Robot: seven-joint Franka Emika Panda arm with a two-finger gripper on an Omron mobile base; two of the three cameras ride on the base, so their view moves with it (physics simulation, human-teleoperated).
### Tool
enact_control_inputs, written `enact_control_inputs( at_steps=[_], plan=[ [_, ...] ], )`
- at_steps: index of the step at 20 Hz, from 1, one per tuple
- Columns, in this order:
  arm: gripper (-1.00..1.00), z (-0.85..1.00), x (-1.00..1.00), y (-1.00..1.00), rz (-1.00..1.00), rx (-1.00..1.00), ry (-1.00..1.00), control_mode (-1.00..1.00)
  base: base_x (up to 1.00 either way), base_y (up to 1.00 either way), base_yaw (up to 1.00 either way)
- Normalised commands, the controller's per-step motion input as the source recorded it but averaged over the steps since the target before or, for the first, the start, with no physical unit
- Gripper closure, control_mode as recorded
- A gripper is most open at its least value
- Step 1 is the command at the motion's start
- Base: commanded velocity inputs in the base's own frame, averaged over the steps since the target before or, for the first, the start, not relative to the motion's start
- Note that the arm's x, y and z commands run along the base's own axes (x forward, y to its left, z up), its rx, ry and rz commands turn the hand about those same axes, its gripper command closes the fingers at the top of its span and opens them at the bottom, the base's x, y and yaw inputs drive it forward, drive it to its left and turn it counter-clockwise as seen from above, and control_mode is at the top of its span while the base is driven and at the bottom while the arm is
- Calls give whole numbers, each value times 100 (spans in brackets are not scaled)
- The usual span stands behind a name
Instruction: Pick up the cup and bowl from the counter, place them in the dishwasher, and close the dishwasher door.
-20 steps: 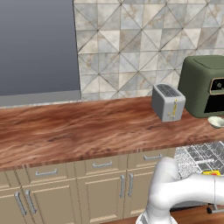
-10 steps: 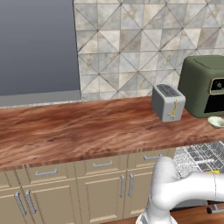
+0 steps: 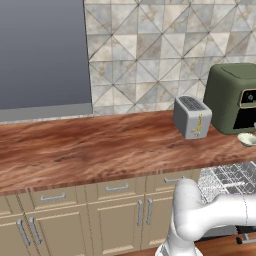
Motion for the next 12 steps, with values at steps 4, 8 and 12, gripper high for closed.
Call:
enact_control_inputs(
  at_steps=[4, 8, 12],
  plan=[
    [-100, -25, 30, 0, 0, 2, 1, -100, 0, 0, 0],
    [100, -25, 30, 0, 0, 4, 1, -100, 0, 0, 0],
    [100, -29, 31, 0, 0, 5, 2, -100, 0, 0, 0]
  ],
)
